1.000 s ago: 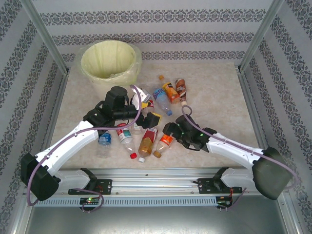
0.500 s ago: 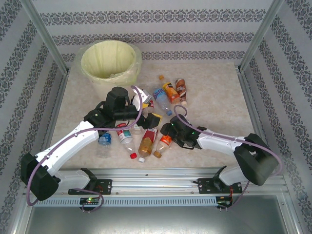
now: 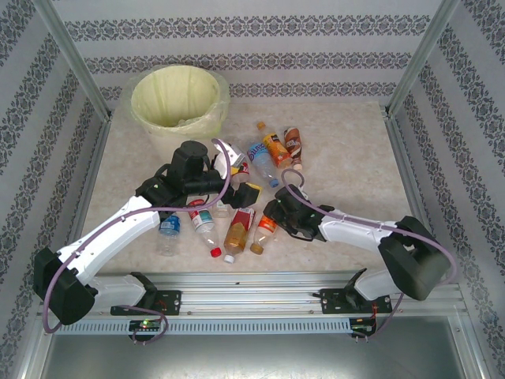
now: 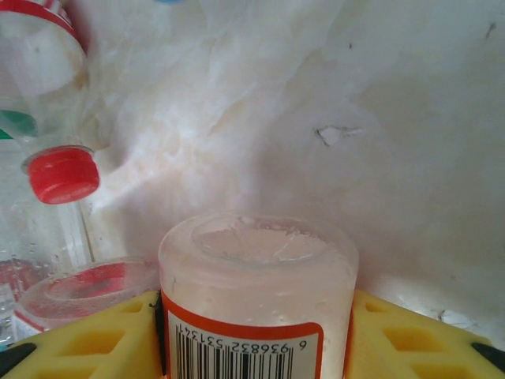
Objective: Put the plastic bottles in the bin
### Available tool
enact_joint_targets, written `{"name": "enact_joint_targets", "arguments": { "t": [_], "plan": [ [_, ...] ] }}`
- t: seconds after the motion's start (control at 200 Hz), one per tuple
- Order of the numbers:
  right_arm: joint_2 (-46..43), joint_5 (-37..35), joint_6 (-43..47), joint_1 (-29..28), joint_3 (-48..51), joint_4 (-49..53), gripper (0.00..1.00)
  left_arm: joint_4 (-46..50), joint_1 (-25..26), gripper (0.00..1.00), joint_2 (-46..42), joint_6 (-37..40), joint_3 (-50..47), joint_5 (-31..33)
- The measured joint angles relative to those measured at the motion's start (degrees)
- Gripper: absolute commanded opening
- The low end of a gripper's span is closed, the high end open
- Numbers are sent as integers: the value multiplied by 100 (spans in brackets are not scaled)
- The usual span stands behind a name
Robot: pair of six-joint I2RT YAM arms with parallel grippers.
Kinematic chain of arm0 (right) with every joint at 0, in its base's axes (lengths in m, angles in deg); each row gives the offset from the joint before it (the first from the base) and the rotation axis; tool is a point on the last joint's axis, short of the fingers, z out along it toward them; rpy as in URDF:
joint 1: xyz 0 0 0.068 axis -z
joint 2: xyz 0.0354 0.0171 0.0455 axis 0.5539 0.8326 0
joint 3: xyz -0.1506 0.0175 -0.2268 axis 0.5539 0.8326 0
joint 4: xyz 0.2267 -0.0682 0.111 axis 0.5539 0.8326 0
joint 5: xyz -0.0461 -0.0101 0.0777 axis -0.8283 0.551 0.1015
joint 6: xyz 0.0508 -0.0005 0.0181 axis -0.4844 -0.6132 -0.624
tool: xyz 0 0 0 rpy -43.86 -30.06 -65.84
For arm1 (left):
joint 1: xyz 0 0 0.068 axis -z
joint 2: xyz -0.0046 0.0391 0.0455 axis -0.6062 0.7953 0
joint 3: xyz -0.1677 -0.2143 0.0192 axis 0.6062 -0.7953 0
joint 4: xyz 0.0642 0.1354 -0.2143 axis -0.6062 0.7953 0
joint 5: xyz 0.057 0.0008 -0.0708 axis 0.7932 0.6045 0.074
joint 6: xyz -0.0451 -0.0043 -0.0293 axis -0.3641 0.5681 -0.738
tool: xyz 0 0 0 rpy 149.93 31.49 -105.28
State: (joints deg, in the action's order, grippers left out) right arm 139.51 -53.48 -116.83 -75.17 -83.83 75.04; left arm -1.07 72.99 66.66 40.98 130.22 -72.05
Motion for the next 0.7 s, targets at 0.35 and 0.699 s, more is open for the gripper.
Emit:
{"name": "enact_joint_targets", "arguments": {
  "t": [0.35,0.699],
  "plan": [
    [-2140,-372,872,326,136,780,46,4,33,100,350,-319,57,4],
    [-3689,-17,1711,1143,-11,1475,46,7,33,100,1001,-960,356,-328]
  ]
}}
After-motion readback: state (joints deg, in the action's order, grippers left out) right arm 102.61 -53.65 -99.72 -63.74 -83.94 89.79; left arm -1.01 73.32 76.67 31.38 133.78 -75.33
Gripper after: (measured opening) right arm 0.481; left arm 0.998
